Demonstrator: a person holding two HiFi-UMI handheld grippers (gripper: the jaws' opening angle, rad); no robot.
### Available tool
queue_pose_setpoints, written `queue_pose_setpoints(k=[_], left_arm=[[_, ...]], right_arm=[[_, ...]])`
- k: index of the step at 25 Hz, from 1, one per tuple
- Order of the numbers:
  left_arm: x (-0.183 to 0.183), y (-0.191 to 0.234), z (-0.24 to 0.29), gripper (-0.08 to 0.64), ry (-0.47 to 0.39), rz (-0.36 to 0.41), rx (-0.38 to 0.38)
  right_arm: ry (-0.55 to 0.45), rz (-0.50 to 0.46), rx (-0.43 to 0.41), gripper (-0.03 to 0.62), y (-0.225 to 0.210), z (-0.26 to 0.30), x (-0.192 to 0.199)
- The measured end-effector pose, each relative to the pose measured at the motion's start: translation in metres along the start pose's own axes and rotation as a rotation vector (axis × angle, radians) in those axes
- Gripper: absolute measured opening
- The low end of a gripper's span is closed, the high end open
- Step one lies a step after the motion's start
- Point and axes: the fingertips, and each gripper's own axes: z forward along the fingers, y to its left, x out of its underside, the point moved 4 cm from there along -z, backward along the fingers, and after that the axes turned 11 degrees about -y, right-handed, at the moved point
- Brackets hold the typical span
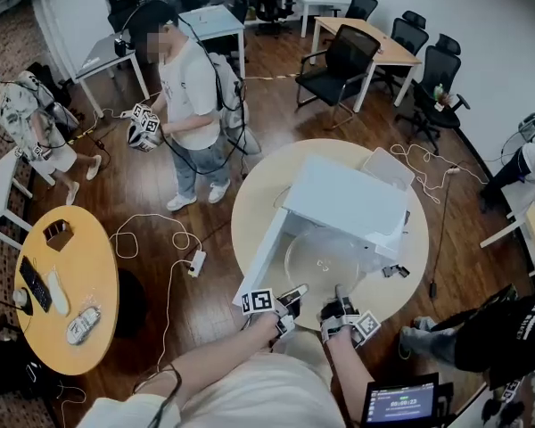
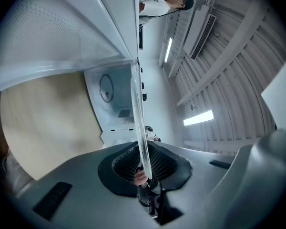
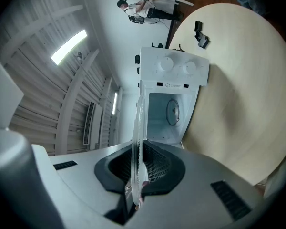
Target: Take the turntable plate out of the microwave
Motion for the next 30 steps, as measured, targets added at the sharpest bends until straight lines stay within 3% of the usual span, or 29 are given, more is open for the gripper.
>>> queue_pose_setpoints(k=[9, 30], left_arm=[[0.008, -0.019, 0.005, 0.046, 0.022, -0.007, 0.015], [0.057, -0.031, 0.002, 0.046, -0.024, -0.031, 0.047]], right_arm=[[-0.016, -0.010, -0.005, 0.029, 0.017, -0.009, -0.010], [0.080, -0.021, -0.053, 0.029, 0.020, -0.037, -0.037]])
